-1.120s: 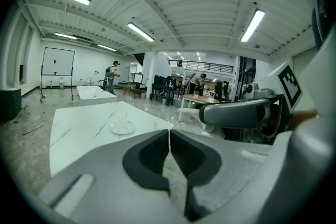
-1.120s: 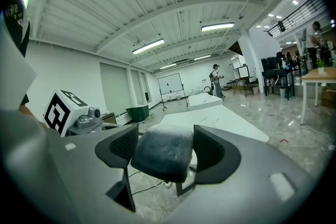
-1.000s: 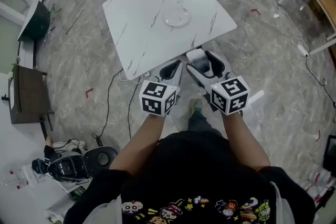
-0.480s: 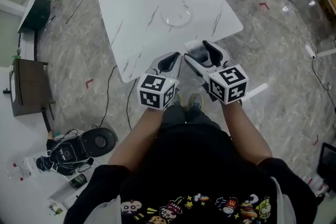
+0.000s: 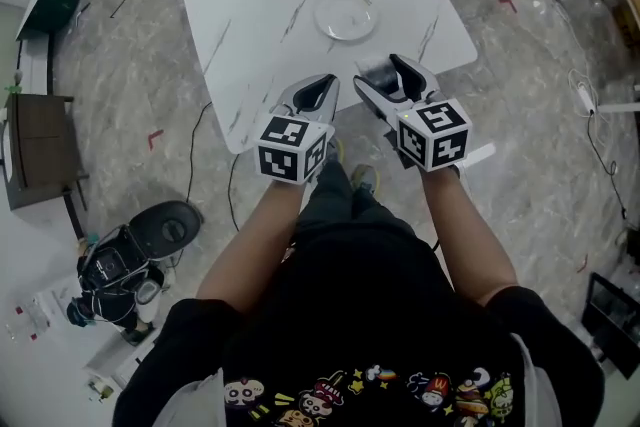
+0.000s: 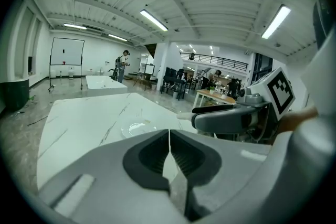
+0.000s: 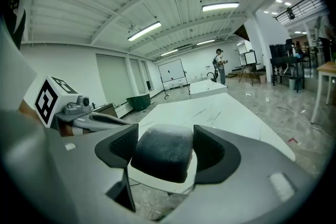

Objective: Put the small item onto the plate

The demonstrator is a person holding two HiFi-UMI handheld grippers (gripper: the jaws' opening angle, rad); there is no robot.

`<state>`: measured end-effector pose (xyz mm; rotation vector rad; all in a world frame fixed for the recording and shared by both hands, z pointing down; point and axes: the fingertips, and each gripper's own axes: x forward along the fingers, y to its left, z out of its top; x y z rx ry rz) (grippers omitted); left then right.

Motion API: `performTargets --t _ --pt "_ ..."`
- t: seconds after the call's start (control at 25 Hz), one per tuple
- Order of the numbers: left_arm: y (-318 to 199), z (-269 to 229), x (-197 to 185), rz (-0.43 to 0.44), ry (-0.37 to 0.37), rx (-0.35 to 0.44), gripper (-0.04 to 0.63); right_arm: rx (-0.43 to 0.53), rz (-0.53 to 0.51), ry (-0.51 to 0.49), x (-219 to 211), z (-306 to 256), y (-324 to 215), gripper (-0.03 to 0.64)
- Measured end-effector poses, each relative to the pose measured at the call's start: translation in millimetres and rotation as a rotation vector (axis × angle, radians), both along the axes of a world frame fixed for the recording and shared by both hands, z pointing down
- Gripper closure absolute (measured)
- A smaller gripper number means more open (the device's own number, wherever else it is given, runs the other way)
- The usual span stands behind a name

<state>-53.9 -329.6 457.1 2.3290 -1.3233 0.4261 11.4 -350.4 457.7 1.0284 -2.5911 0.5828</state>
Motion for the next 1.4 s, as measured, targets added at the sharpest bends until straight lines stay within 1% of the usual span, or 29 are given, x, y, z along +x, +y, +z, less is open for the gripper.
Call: performTargets --t 0.48,0.76,0.88,1.16,1.4 --pt "-75.3 47.5 -25.3 0.006 0.033 -0.078 0.595 -0.047 -0.004 0.078 -41.3 60.9 -92.6 0.265" --pt "-97.2 82.4 -42.1 0.029 0.059 -0.145 0.595 -0.077 0.011 0.121 -62.5 104.2 -149.4 0.265" --pt "-107.1 94.5 -52.4 0.025 0.07 -0.169 0.595 -0.09 0.01 0.152 -71.5 123.7 -170.7 0.265" --pt "-128.8 109.3 -68.9 0.01 0.103 -0.206 0.595 -0.131 0.005 0.219 -82.1 158.2 -205.2 0.265" --pt "-131.7 110.6 -65.1 0.034 0.131 -0.223 0.595 -0.158 -0.008 0.262 -88.7 174.5 -217.9 0.265"
